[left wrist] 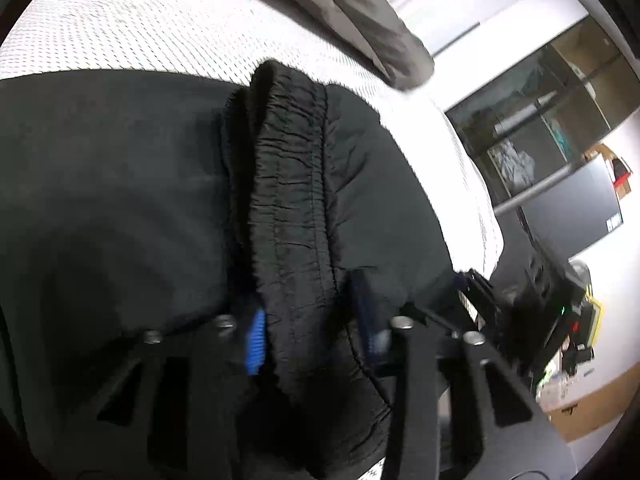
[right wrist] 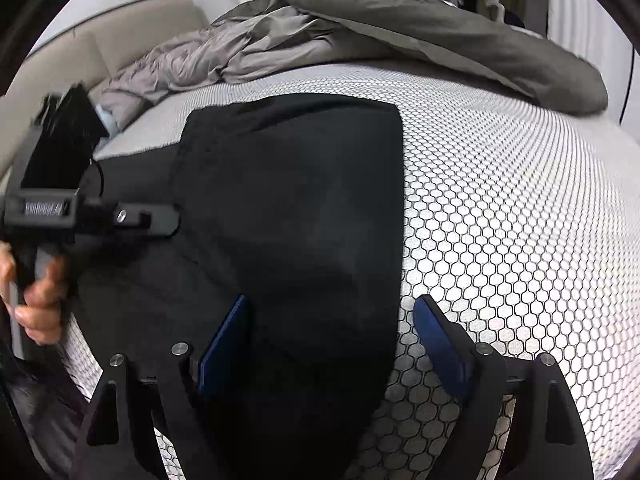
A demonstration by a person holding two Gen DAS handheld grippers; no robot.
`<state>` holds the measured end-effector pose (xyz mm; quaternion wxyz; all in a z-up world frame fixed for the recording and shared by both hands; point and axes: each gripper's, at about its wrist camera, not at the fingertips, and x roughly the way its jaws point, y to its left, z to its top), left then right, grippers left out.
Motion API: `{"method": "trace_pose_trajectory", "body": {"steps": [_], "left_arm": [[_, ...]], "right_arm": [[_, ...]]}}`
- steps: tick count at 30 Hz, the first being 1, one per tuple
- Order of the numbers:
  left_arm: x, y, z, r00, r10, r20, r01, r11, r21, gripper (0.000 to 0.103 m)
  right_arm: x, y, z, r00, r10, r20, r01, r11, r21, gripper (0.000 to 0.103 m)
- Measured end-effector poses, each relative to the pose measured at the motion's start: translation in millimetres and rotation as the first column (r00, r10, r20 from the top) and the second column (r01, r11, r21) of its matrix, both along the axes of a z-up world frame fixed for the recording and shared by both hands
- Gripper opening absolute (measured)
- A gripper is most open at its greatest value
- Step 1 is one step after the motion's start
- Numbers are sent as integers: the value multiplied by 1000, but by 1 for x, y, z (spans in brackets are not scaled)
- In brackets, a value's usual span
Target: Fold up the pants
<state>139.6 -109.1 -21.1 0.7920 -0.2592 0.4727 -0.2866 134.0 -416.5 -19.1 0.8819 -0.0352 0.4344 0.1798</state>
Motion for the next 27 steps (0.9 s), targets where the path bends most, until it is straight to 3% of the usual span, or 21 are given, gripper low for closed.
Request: {"method": "trace_pose_trajectory", "body": {"steps": [2,9,13,16,19,21,24,26,27], "left_arm": [[-7,2,9,999,15,30,-15,1000,7,15],[-38,82,55,981,112,157,-120,992,42,12],[-51,136,64,970,174,171,-192,976,98,12],[-56,176,47,973,203,114,-221,958,183,13],[-51,189,19,974,224,30,-225,953,201,25],[-54,194,22,970,240,37,-242,952,187,30],[-64,192,44,954,271,127,-296,921,253,41],[-73,192,61,938,287,194,-330,910,250,61],[-76,191,67,932,287,221,-337,911,236,65]], "right_arm": [[-2,4,2,1000,0,5,0,1000,2,86],[-6,37,15,998,64,6,-64,995,80,86],[-3,57,14,993,114,-21,-111,988,105,86],[-1,71,9,990,132,-42,-128,988,91,87],[-2,76,6,989,141,-51,-135,985,103,87],[0,76,7,988,140,-64,-130,981,146,87],[4,59,12,988,120,-97,-90,960,267,87],[9,46,12,983,115,-146,-56,932,357,87],[10,40,11,978,120,-169,-46,920,388,87]]}}
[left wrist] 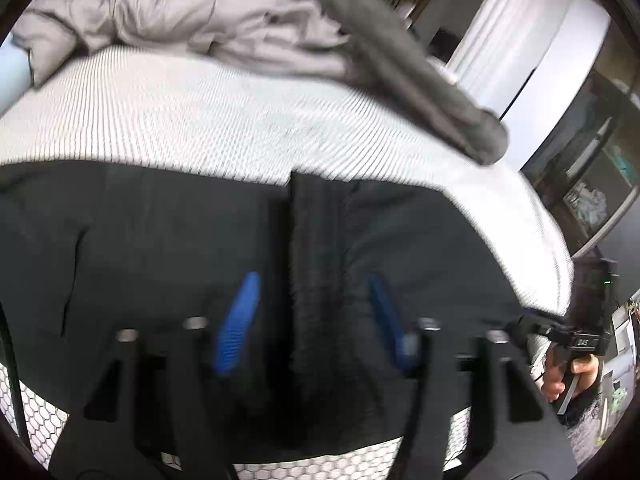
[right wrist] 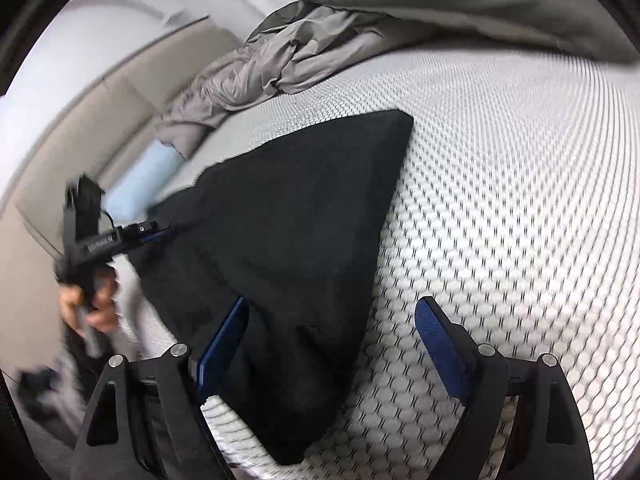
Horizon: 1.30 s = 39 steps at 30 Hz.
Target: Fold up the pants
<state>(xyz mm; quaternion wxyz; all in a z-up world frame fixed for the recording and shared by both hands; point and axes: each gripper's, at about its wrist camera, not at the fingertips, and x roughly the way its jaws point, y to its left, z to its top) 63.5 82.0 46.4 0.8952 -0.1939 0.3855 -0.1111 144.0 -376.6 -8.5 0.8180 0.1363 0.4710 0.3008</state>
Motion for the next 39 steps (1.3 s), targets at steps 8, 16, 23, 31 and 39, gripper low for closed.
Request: {"method": "trace_pose_trajectory", "body": {"steps": [8,16,23,31,39], "left_arm": [[16,-92,8,985,-175,9,175,985,13,70],[17,-181,7,949,-314,-14,314,948,46,70],[-19,-255,3,855,-519,-13,516,847,127,75],[-55,-321,-32,813,-571,-111,564,727,392,87],[-58,-314,-37,791,-598,-128,601,720,349,87]], "right_arm": [[-19,-12,-5,994,70,-89,-65,996,56,33],[-48,3,1,986,165,-31,-168,978,-121,11],[-49,-17,22,989,146,26,-143,987,-77,57],[-1,-15,10,998,25,-55,-21,998,66,53],[75,9,-16,991,-11,-132,21,997,76,26]]}}
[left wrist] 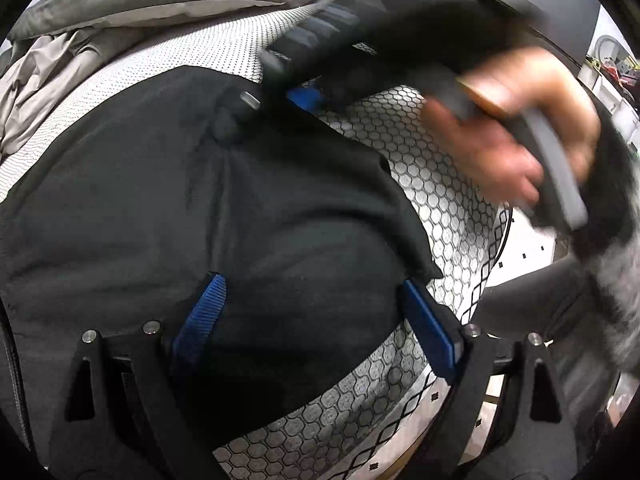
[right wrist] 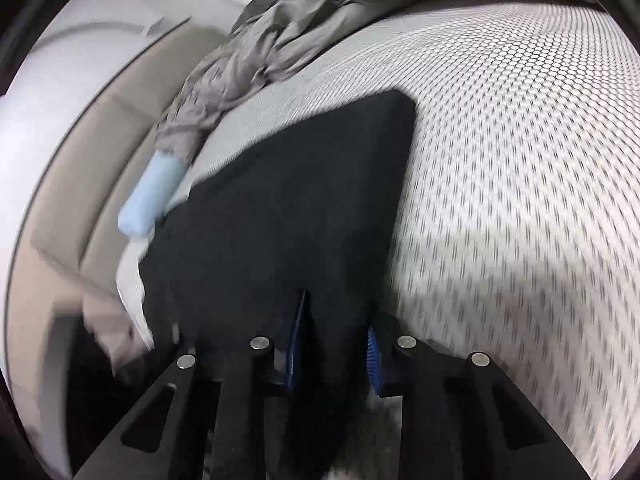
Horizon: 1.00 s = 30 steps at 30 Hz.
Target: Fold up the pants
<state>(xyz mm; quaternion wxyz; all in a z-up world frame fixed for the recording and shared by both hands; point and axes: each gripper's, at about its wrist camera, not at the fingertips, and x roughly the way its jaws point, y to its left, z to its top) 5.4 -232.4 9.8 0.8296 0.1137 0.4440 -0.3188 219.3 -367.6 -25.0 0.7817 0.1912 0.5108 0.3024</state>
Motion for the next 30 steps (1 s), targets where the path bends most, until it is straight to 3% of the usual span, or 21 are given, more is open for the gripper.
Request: {"method": "trace_pose_trajectory", "body": {"steps": [7,11,15,20,21,22,23,27,30], "left_arm": [[0,-1,-6,999,-33,8,33,999,-3,89],[-7,-7,-4,998,-62,32,62,998,-6,96],[-13,7,8,997,-67,37,69,995,-70,96],[-13,48,37,999,16,41,-6,974,-227,96],[-11,58,42,998,41,51,-27,969,-246,96],[-10,70,47,995,77,63,-57,963,-264,96],[-6,82,51,989,126,79,-99,956,-276,96],[13,123,53,948,308,79,-271,913,-304,96],[30,143,42,919,394,24,-370,879,-300,96]], "right_arm": [[121,17,-5,994,-109,-7,108,992,-57,26],[152,6,-3,982,-186,-25,184,979,-89,27],[116,-14,7,987,-156,-31,155,987,-37,47],[10,-34,-2,994,-94,-52,98,992,78,47],[-1,-34,-5,995,-94,-41,98,988,115,38],[-9,-34,-9,994,-104,-42,110,979,170,19],[-9,-32,-11,992,-118,-50,125,974,190,16],[3,-36,10,987,-140,74,133,987,92,12],[15,-23,15,980,-107,169,139,972,-187,23]]}}
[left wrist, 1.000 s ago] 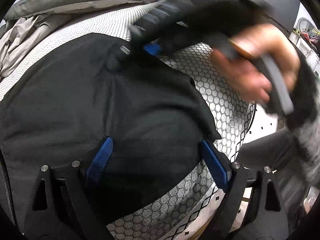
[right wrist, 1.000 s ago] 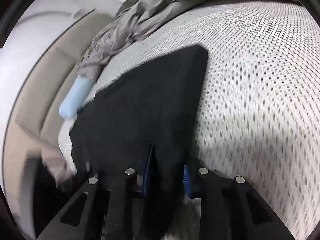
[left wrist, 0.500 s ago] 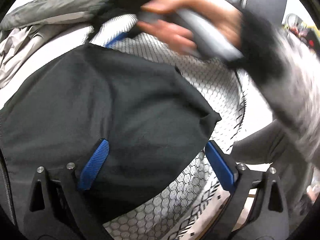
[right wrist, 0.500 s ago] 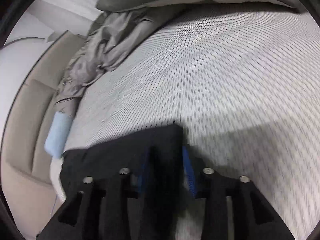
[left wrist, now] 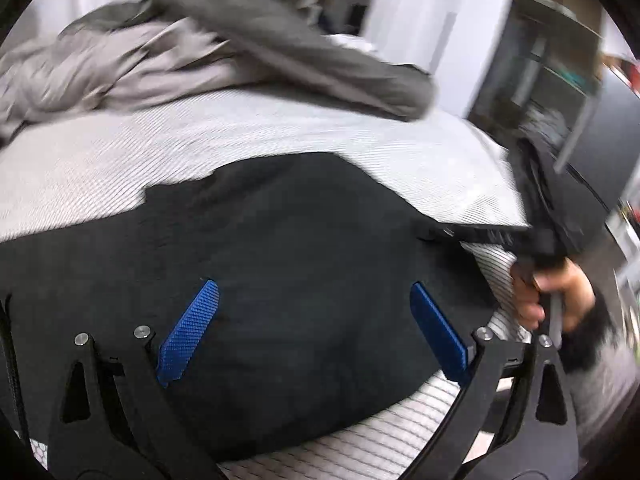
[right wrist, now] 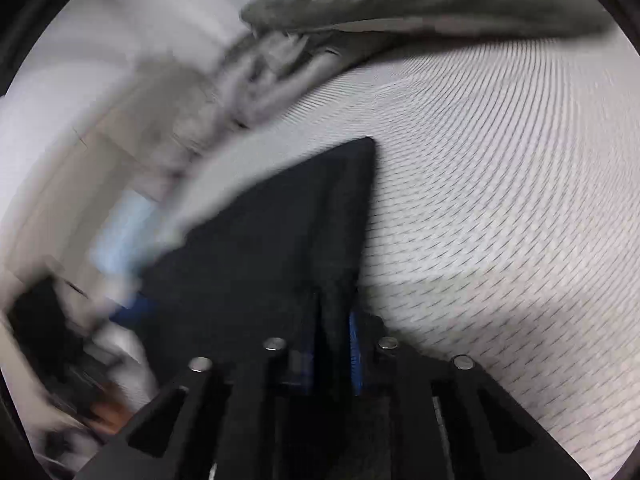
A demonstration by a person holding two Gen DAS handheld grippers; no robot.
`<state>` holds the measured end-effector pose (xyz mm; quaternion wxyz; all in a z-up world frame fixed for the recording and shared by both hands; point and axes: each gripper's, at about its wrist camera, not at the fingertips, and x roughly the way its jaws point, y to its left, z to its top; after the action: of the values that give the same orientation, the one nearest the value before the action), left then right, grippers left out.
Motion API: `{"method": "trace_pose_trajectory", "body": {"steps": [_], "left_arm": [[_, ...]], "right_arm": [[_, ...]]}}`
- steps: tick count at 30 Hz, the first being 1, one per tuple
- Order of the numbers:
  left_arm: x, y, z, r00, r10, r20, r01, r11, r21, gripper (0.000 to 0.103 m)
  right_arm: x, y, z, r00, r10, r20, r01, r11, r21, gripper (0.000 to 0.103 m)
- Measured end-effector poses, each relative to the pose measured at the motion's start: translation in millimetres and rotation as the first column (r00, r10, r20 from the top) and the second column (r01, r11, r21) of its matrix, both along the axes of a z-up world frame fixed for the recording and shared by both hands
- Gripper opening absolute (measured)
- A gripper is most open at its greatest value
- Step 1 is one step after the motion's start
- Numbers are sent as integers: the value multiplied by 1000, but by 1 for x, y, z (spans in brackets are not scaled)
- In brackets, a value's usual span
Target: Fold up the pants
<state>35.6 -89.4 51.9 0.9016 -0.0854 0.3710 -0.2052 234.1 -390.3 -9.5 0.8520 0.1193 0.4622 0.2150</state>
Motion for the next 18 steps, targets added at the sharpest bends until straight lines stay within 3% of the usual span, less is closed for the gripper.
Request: {"method": "trace_pose_trajectory", "body": {"steps": [1,3,7,9,11,15,18], "left_arm": [[5,4,-4,1000,20,-16,-20,1000,5,95],[12,5,-13,999,28,-32,-26,999,34,94],[7,-25,-16,998,-69,4,68,995,77,93],[15,-48,-23,990,-136,20,133,983,124,83],[19,-63,-37,979,-197,-44,201,963,180,52],[27,-53,-58,969,-215,-119,234,954,185,43],[27,-31,-59,971,-208,-116,224,962,157,37]], "right_arm": [[-1,0,-2,1000,-16,8,17,999,-51,31],[-8,-5,3,998,-52,22,53,997,-58,31],[-48,2,37,977,-57,205,77,993,-95,31],[-58,19,41,977,1,213,11,999,-53,31],[-65,44,31,978,109,179,-97,993,-74,31],[-65,75,-10,973,217,81,-194,956,-222,31],[-74,72,-8,957,256,136,-194,914,-356,31]]}}
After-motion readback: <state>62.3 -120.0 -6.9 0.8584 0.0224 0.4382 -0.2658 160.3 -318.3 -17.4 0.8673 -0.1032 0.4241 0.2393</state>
